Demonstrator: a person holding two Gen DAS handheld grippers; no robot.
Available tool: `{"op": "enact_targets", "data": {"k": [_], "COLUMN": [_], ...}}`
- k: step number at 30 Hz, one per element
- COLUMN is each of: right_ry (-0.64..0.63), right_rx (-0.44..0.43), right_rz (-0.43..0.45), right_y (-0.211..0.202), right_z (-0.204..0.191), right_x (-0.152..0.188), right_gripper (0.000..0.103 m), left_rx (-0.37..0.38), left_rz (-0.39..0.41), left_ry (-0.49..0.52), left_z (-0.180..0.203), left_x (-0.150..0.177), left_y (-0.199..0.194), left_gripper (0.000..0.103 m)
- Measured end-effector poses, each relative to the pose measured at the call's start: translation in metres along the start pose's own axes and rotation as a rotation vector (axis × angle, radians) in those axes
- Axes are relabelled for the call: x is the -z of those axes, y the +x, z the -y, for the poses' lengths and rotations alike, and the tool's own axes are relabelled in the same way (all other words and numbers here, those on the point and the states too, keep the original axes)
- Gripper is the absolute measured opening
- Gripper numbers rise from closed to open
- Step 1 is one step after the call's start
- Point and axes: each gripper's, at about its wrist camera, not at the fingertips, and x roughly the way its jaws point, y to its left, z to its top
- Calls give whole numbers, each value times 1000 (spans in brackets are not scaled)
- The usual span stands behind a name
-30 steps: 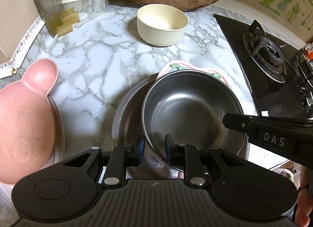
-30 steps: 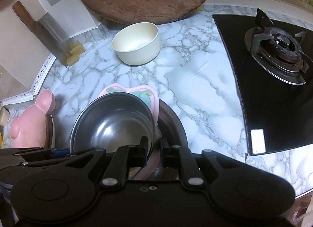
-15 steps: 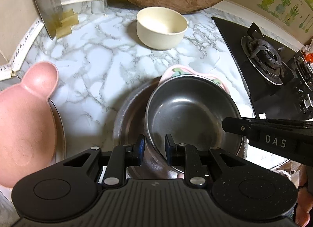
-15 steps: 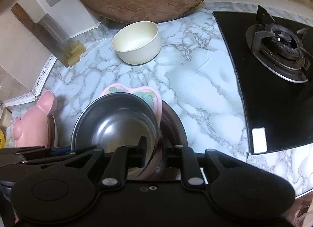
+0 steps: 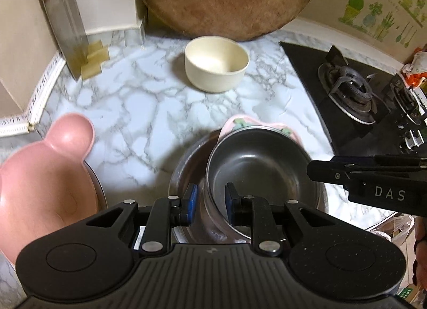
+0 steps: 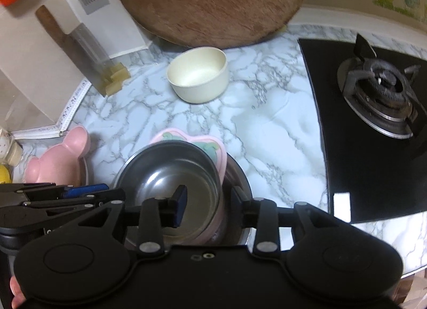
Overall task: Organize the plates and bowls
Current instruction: 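Move both open grippers to the rim of the cream bowl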
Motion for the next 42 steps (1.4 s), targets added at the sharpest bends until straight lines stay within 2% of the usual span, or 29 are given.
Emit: {"op": "enact_targets", "data": {"k": [4,6,7,8,12,16,21,22,24,27,31,35,42], "right_ry": [-36,-50,-58,-67,-80,-98,-121,-127,-140,-161,-167,-140,-90], "right_rx": [-2,-5,-5,-2,-10,-1,4,3,7,15,18,15,14], "right_rz": [35,54,66,78,108,142,186,199,226,255,252,225,178], "right_y": [-12,-18,-21,-24,-32,-37,-39,-40,-39,-34,-22,-2,34], "right_z": [-6,-7,-8,-10,-10,-10,-9,-8,-8,-7,-2,7,23], "right_x": [-6,-10,-12,-14,-24,-35,-50,-53,-59,-67,-81,-99,-128], "right_gripper": [43,49,49,51,60,65,82,83,89,99,100,100,99], "left_rx": [9,17,18,17,7,5,-9,-10,-12,6,0,-45,-90], "left_rz": [44,70,84,101,144,167,206,216,234,267,250,247,192], "left_ry": [8,6,3,0,5,0,-9,-13,-32,-69,-108,-106,-134], "left_z": [0,0,-1,-1,-1,-3,-5,-5,-7,-10,-13,-14,-18], "left_x": [-5,-8,-9,-11,-21,-34,-52,-55,-62,-72,-91,-111,-140], "left_y": [-11,-17,-20,-23,-30,-33,-33,-32,-31,-27,-11,7,50], "left_gripper": [29,40,52,58,59,59,60,62,76,79,79,79,79]}}
